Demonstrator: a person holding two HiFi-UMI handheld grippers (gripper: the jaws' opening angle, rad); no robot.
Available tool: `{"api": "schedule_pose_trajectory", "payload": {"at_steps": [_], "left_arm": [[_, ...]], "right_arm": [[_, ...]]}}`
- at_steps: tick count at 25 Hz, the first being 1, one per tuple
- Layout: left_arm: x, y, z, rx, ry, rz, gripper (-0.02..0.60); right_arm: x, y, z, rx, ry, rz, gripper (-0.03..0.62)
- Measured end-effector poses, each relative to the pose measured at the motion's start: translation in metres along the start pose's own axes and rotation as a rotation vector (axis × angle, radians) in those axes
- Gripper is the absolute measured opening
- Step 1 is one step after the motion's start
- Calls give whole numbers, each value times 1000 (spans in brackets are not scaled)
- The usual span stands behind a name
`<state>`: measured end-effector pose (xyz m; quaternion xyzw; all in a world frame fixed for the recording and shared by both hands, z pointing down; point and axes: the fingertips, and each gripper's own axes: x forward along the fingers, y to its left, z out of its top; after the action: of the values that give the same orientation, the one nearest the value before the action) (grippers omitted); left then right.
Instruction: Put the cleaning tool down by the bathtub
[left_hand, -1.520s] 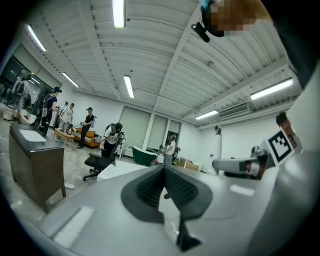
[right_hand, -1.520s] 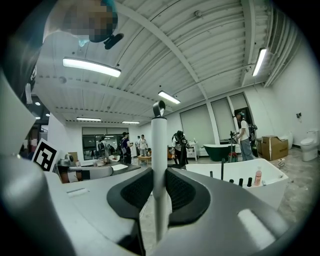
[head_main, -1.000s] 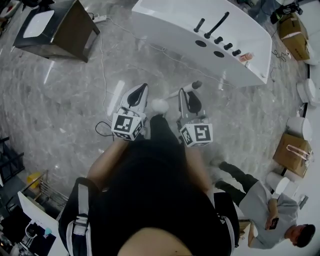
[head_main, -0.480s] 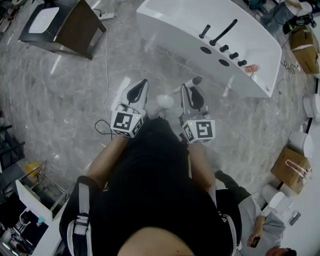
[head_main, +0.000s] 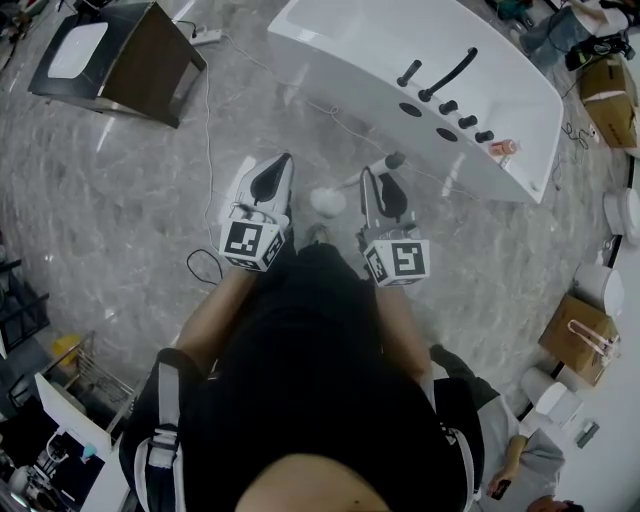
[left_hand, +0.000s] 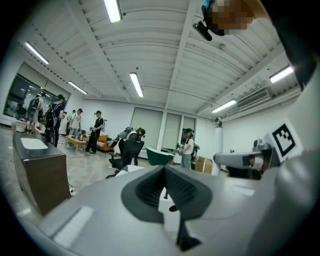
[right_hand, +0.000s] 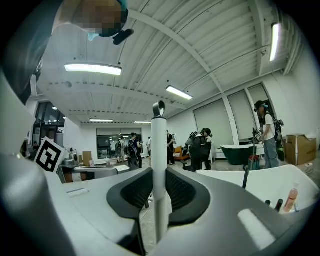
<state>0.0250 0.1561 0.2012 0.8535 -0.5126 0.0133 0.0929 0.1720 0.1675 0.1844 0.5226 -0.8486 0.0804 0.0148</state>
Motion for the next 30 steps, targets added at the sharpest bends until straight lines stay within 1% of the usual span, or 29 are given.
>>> {"api": "schedule_pose_trajectory", "payload": {"at_steps": [7, 15, 23, 26, 30], "left_arm": [[46, 46, 11, -13, -8, -26, 6], [96, 107, 7, -16, 24, -39, 6], [146, 167, -10, -17, 41, -42, 6], [163, 185, -22, -20, 55, -50, 6], [189, 205, -43, -46, 84, -64, 6]], "right_arm": [[64, -14, 0, 9, 20, -33, 81], [146, -24, -18, 27, 56, -56, 81], [224, -39, -49, 42, 91, -87, 81], [250, -45, -63, 52, 103, -97, 81], [283, -56, -86, 54, 129, -106, 81]]}}
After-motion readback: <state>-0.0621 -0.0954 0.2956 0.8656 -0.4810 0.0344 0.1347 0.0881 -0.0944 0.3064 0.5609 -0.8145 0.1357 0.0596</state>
